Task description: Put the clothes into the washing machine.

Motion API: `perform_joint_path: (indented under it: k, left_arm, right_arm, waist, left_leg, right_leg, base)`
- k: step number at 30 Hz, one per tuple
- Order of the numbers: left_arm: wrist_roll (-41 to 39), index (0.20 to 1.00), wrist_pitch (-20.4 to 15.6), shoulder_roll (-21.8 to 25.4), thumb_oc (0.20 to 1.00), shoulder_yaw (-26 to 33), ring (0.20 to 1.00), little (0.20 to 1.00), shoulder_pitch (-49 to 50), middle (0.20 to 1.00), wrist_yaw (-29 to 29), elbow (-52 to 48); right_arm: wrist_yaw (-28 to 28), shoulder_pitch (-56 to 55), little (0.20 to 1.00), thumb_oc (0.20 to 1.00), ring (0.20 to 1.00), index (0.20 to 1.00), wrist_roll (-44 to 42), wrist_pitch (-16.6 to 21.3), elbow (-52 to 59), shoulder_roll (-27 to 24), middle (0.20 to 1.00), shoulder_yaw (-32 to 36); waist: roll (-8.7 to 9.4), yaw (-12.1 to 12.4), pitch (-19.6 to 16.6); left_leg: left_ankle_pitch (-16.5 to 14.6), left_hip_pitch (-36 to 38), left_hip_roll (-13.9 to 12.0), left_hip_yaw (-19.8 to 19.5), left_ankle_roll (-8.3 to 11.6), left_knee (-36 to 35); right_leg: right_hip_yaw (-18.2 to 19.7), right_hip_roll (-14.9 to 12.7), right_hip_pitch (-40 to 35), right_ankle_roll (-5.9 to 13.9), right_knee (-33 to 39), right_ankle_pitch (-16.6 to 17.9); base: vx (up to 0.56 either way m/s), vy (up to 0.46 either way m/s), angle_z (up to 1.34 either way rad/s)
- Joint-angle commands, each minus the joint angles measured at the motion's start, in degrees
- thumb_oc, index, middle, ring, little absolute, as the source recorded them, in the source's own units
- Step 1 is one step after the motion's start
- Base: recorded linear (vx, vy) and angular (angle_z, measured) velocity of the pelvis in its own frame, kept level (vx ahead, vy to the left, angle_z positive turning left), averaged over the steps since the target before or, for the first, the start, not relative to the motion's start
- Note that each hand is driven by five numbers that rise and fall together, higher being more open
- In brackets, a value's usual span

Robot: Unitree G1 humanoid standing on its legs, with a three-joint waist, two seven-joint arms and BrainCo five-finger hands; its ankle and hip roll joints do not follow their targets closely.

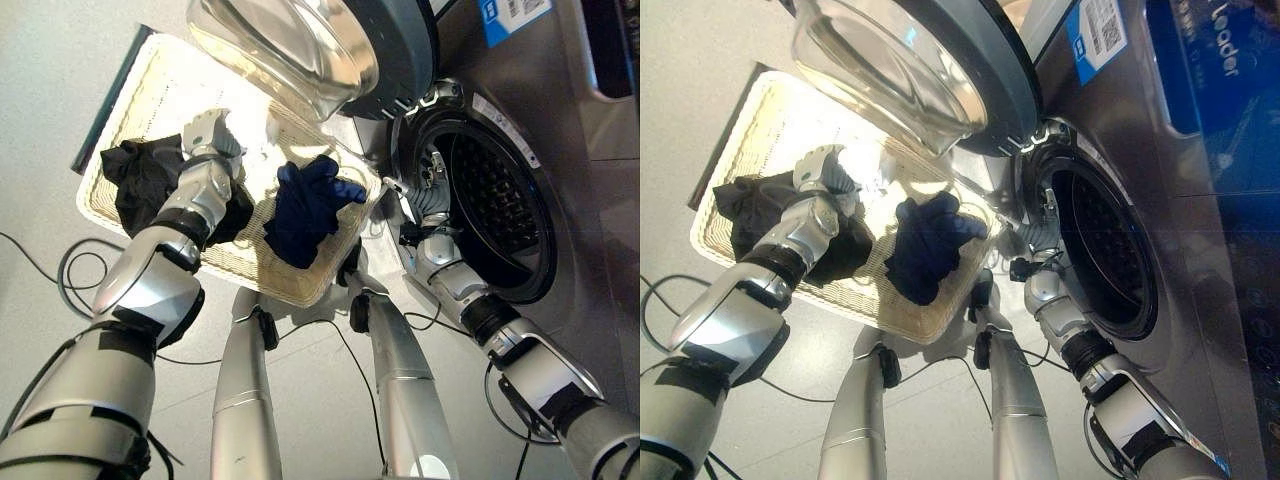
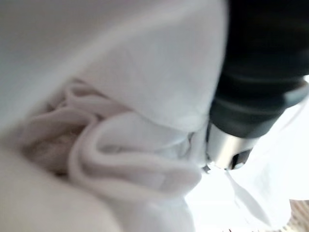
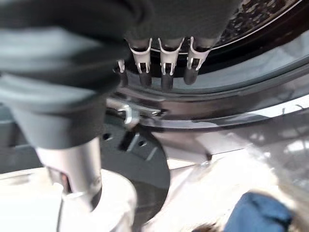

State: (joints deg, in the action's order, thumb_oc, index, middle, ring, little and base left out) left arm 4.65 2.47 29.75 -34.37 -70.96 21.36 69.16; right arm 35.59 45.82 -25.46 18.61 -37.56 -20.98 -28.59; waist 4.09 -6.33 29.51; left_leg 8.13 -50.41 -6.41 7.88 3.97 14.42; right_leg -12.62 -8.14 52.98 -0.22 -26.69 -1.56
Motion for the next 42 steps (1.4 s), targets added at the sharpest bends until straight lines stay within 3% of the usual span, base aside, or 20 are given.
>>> perform_joint_path:
  k: [1,12,14,15,26,33,42]
  left_arm:
    - [-10.72,0.200,-6.81,-1.00,0.200,8.03,0.200,0.200,3.61,0.200,-0.95,0.52]
    - [-20.31,0.200,-13.00,-3.37,0.200,14.18,0.200,0.200,10.85,0.200,-3.93,-9.50]
    - [-20.54,0.200,-17.14,-4.90,0.200,14.76,0.200,0.200,14.31,0.200,-3.60,-14.99]
    - [-20.80,0.200,-17.47,-5.04,0.200,14.87,0.200,0.200,14.97,0.200,-3.77,-16.09]
    - [-12.65,0.200,-25.19,-6.89,0.200,13.15,0.200,0.200,23.25,0.200,-4.44,-30.38]
    - [-4.64,0.200,-26.94,-5.18,0.200,9.11,0.200,0.200,23.85,0.200,-5.57,-36.05]
    - [1.02,0.200,-27.23,-3.41,0.200,3.41,0.200,0.200,22.12,0.200,-6.15,-38.77]
  right_arm:
    - [0.90,-1.67,1.000,1.000,1.000,1.000,-0.37,1.37,2.82,-0.23,1.000,3.95]
    - [-2.16,-4.05,1.000,1.000,1.000,1.000,1.83,-1.48,4.69,0.79,1.000,5.39]
    - [-4.34,-4.00,1.000,1.000,1.000,1.000,4.42,-1.59,5.03,1.06,1.000,4.77]
    - [-4.94,-4.09,1.000,1.000,1.000,1.000,4.40,-1.55,5.25,0.92,1.000,4.71]
    - [-21.33,-3.83,1.000,1.000,1.000,1.000,-0.36,0.67,8.32,0.58,1.000,4.96]
    - [-29.86,-1.51,1.000,1.000,1.000,1.000,-7.54,-1.98,7.60,0.66,1.000,4.23]
    - [-34.43,-0.57,1.000,1.000,1.000,1.000,-13.50,-6.30,6.55,1.31,1.000,2.49]
  waist:
    - [-1.42,1.86,0.28]
    - [-2.57,3.62,0.28]
    - [-3.36,4.53,0.28]
    - [-3.52,4.69,0.28]
    - [-5.57,7.45,0.28]
    - [-5.98,8.39,0.28]
    - [-5.70,8.40,0.28]
  left_leg:
    - [-3.87,2.80,1.46,4.37,3.62,0.74]
    - [-6.14,8.53,1.36,4.32,2.37,1.75]
    - [-6.84,10.81,1.64,3.98,1.88,1.76]
    - [-6.99,11.22,1.71,3.82,1.82,1.77]
    - [-8.94,15.35,3.12,1.97,0.60,2.34]
    - [-8.98,16.91,3.69,1.50,0.37,1.56]
    - [-8.66,16.88,3.86,1.78,0.34,1.14]
  right_leg:
    - [-0.70,0.68,-2.04,7.49,1.47,1.85]
    - [-1.90,-0.86,-6.30,7.34,-3.25,-1.26]
    - [-2.17,-1.46,-8.16,7.38,-4.15,-2.08]
    - [-2.18,-1.55,-8.53,7.37,-4.32,-2.27]
    - [-3.42,-3.26,-12.92,7.41,-5.36,-3.62]
    - [-4.13,-3.74,-14.83,7.39,-3.66,-3.07]
    - [-3.63,-3.38,-15.10,7.46,-1.77,-1.86]
  base:
    - [0.00,0.000,0.00]
    - [-0.01,-0.001,0.03]
    - [-0.02,-0.009,0.05]
    - [-0.01,-0.004,0.06]
    - [0.00,-0.026,0.07]
    - [0.00,-0.011,0.06]
    - [0.00,0.001,0.01]
